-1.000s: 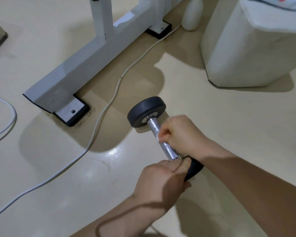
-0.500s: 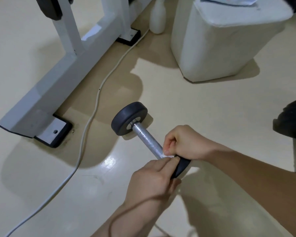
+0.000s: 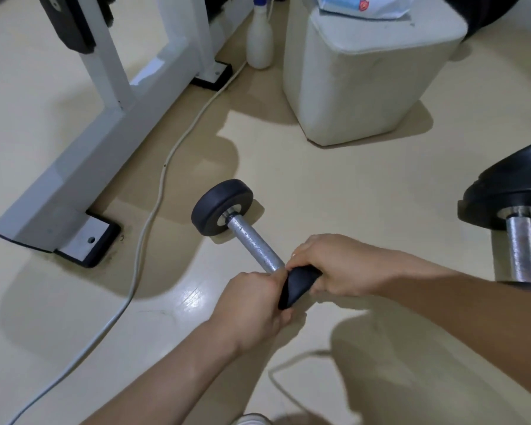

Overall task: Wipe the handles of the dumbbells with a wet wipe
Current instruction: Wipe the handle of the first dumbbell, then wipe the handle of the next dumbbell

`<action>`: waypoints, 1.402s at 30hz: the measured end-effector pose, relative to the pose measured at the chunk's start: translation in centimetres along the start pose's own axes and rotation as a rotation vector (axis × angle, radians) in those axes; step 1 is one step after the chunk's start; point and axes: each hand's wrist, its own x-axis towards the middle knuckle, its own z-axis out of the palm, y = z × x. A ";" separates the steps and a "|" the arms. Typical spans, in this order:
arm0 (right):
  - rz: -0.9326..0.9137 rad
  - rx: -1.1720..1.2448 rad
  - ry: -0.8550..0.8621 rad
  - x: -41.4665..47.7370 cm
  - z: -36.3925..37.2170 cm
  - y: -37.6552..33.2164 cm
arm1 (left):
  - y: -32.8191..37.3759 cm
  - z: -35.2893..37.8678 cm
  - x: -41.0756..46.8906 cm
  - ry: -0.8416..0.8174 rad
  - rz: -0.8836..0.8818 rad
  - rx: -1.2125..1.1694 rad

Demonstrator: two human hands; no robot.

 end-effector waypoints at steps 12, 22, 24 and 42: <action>0.227 0.418 -0.051 -7.8 3.0 -0.5 | 3.1 2.7 -1.4 -0.185 0.395 -0.003; 0.313 1.262 0.572 -13.7 -9.1 -0.5 | 8.8 -14.0 7.3 -0.077 0.209 -1.028; 0.352 1.217 0.698 -15.9 -11.6 -1.1 | 11.4 -16.7 9.1 -0.092 0.267 -1.053; 0.340 1.090 1.143 -33.2 -10.8 3.8 | 29.8 -16.5 10.5 -0.056 0.239 -1.387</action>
